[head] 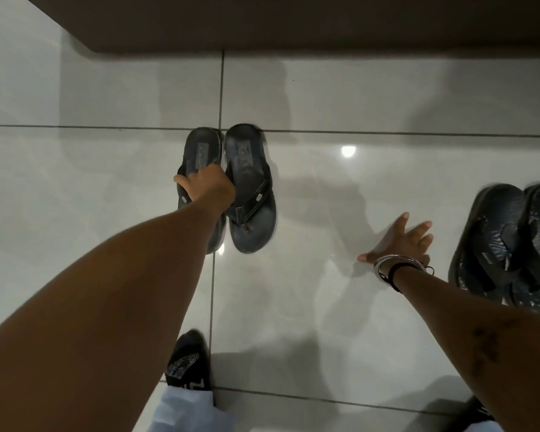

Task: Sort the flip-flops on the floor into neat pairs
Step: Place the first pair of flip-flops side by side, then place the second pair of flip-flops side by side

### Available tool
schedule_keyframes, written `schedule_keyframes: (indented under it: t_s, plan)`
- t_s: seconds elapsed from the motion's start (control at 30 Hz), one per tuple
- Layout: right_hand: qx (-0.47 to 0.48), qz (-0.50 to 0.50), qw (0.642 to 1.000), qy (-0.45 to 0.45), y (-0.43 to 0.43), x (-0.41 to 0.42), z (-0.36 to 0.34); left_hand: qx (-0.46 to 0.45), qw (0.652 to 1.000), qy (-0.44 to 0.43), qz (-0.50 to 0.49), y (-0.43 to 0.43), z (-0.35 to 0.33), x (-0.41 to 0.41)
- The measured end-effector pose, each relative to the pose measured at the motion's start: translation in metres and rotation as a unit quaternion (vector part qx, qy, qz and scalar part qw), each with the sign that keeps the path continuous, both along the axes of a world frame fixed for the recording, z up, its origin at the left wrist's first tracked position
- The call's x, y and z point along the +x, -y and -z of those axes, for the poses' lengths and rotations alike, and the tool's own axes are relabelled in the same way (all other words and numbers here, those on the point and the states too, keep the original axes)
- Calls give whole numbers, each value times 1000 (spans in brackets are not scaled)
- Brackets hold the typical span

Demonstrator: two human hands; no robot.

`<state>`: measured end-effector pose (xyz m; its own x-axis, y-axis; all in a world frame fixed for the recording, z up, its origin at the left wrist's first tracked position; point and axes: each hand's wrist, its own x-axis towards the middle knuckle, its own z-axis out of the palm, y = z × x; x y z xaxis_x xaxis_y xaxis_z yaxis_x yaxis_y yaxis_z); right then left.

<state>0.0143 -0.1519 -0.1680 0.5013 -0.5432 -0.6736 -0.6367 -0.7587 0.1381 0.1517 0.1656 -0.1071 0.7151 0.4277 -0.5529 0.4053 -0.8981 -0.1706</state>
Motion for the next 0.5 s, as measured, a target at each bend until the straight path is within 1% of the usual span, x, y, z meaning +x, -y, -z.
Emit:
schedule_keyframes:
  t_s: [0.13, 0.2, 0.27, 0.33, 0.37, 0.4, 0.43, 0.47, 0.5]
  plan:
    - [22, -1, 999, -25, 2, 4, -11, 1, 1000, 3, -6, 6, -8, -5]
    - [52, 9, 998, -35, 7, 9, -17, 34, 999, -12, -2, 14, -16, -6]
    - [58, 7, 998, 2, 26, 11, -29, 60, 997, 8, 43, 31, -19, -11]
    - [22, -22, 995, 95, 54, 13, -47, 55, 987, 77, 132, 59, -17, -20]
    - [3, -34, 987, 155, 65, 16, -54, 28, 979, 106, 173, 72, -16, -26]
    - [-16, -36, 976, 212, 83, 18, -63, -19, 971, 116, 210, 96, -14, -33]
    - [-33, -31, 967, 252, 104, 19, -71, -70, 964, 107, 234, 121, -10, -43]
    - [-56, -23, 962, 264, 126, 18, -74, -116, 960, 85, 240, 149, -5, -51]
    - [-84, -11, 965, 249, 149, 15, -76, -149, 959, 60, 235, 178, 0, -60]
